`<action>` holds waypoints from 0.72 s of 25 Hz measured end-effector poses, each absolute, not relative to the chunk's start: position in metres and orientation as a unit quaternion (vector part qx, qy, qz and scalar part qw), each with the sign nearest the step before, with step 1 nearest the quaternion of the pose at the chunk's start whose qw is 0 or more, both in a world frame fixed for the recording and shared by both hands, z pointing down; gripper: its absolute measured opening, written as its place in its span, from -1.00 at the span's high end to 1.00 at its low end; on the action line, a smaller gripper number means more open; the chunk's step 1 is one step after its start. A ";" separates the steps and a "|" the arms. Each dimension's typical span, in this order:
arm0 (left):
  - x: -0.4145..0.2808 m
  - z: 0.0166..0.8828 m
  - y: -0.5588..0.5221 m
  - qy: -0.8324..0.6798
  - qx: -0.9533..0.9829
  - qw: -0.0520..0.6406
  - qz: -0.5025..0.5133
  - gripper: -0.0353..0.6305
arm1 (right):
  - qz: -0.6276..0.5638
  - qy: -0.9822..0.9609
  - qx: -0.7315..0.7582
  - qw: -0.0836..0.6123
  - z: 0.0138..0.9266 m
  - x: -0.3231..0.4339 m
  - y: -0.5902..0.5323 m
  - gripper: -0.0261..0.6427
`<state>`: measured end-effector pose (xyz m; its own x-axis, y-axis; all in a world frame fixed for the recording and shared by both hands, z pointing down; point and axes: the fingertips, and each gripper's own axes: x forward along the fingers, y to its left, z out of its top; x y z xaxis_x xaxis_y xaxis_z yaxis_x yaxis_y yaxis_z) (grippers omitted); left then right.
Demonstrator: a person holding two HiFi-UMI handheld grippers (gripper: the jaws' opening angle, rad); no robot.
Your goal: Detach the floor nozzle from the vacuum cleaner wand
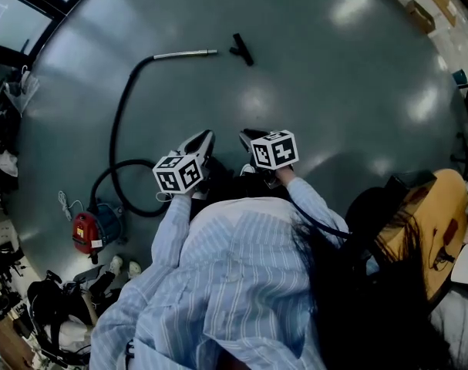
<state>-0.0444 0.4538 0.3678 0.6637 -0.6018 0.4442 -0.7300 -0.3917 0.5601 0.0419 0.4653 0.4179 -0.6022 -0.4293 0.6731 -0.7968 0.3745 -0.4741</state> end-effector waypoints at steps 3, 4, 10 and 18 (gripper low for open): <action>-0.041 0.362 0.455 -0.394 0.838 0.368 0.088 0.82 | 0.405 -0.799 0.382 0.226 0.416 0.040 0.467 0.78; -0.041 0.361 0.454 -0.391 0.840 0.365 0.091 0.82 | 0.406 -0.798 0.384 0.226 0.417 0.039 0.465 0.78; -0.046 0.366 0.451 -0.391 0.838 0.371 0.087 0.82 | 0.408 -0.800 0.381 0.221 0.417 0.035 0.467 0.78; -0.036 0.370 0.449 -0.379 0.844 0.366 0.097 0.82 | 0.399 -0.801 0.386 0.224 0.413 0.045 0.467 0.78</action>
